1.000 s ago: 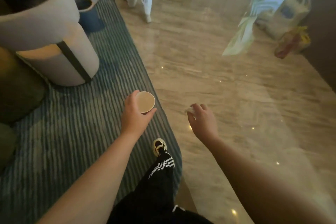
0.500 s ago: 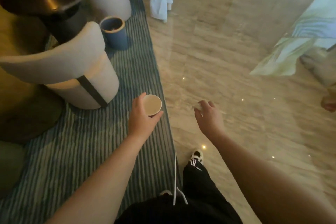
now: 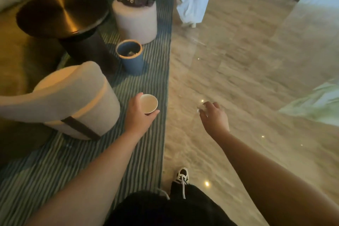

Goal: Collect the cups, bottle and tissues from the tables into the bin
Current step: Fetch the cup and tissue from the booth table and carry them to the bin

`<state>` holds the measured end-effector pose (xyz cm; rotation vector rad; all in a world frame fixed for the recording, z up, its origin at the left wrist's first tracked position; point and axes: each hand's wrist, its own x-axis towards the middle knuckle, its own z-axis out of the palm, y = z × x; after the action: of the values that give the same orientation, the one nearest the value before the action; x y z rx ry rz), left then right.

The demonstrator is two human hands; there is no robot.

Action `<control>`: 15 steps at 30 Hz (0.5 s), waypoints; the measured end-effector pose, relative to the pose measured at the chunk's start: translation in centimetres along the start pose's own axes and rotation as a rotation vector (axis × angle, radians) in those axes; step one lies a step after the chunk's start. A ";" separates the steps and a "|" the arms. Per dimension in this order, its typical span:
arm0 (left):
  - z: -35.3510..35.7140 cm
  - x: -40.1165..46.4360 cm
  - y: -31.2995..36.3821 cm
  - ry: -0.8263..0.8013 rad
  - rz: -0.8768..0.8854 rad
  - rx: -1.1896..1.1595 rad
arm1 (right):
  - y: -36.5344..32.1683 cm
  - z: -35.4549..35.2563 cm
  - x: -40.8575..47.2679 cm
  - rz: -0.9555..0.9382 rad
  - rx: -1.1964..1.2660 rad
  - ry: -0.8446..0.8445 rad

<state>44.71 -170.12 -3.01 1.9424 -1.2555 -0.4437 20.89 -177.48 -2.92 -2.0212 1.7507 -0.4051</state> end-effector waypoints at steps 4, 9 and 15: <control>2.1 8.2 0.9 0.072 -0.049 -0.007 | -0.8 -1.5 9.5 -0.056 -0.009 -0.041; 5.2 17.2 -0.5 0.125 -0.102 0.009 | -2.2 -0.3 20.7 -0.115 -0.019 -0.109; 9.6 31.4 -3.4 0.207 -0.188 -0.004 | -6.0 4.4 37.3 -0.202 -0.005 -0.161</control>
<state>54.90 -201.10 -8.25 2.0541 -0.9454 -0.3284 34.15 -212.99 -5.97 -2.1777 1.4600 -0.2908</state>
